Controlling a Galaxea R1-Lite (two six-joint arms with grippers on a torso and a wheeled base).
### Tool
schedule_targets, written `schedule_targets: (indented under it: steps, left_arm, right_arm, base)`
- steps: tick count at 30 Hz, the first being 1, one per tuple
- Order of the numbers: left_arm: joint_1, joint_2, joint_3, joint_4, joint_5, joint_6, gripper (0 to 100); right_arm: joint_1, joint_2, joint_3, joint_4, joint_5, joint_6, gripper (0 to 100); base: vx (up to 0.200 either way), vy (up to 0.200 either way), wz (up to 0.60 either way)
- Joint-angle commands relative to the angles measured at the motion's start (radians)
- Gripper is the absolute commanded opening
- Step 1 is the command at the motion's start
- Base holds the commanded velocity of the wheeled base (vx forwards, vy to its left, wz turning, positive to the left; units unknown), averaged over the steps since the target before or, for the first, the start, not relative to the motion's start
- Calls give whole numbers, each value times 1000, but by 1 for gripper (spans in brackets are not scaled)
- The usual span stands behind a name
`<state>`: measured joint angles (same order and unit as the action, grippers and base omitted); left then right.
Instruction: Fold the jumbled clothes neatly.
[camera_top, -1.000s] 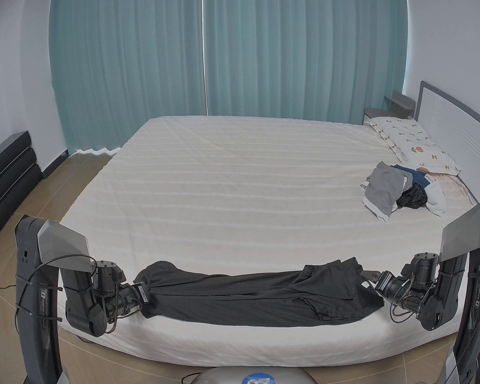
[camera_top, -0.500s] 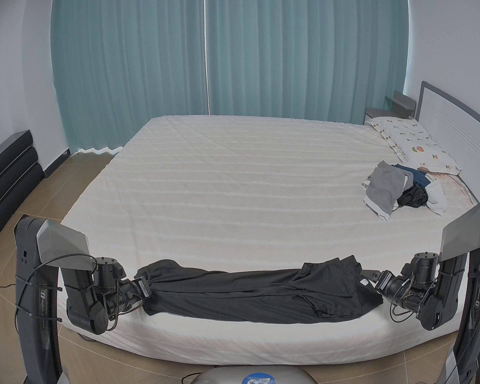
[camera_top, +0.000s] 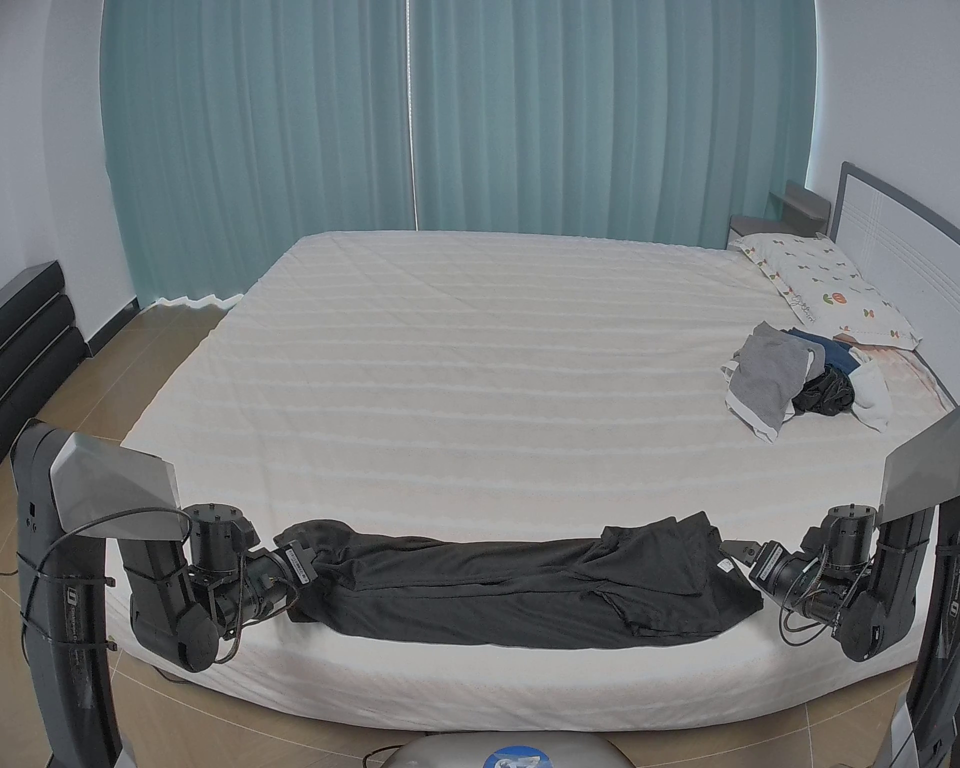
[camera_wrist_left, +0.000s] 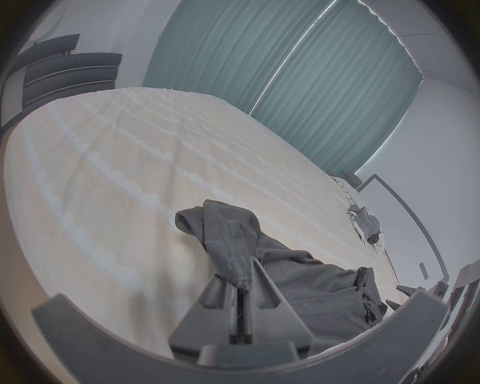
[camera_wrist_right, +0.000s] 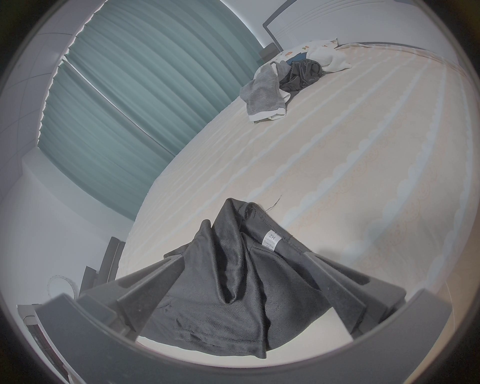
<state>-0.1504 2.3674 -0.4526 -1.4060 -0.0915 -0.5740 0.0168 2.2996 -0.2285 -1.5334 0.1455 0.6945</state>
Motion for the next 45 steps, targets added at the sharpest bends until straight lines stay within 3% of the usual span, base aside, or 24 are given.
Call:
schedule_targets:
  steps: [1,9,18,28,45]
  left_arm:
    - [-11,-24,2,-1,18,-1,0]
    - [-40,-36,0,-1,59,-1,0]
    - [-149,-74,-31,27,127,2,0]
    - [-268,-103,-124,176,225,2,0]
    - [-345,-119,-244,357,254,-1,0]
  right_arm:
    - [0,0,1,-1,0,-1,100]
    - [0,0,-2,-1,0,-1,100]
    - [0,-2,0,-1,0,-1,100]
    - [0,1,-2,1,0,-1,100]
    - [2,4,-2,1,0,-1,100]
  base:
    - [0,-200,0]
    - [0,-200,0]
    - [0,-200,0]
    - [0,-200,0]
    - [0,-200,0]
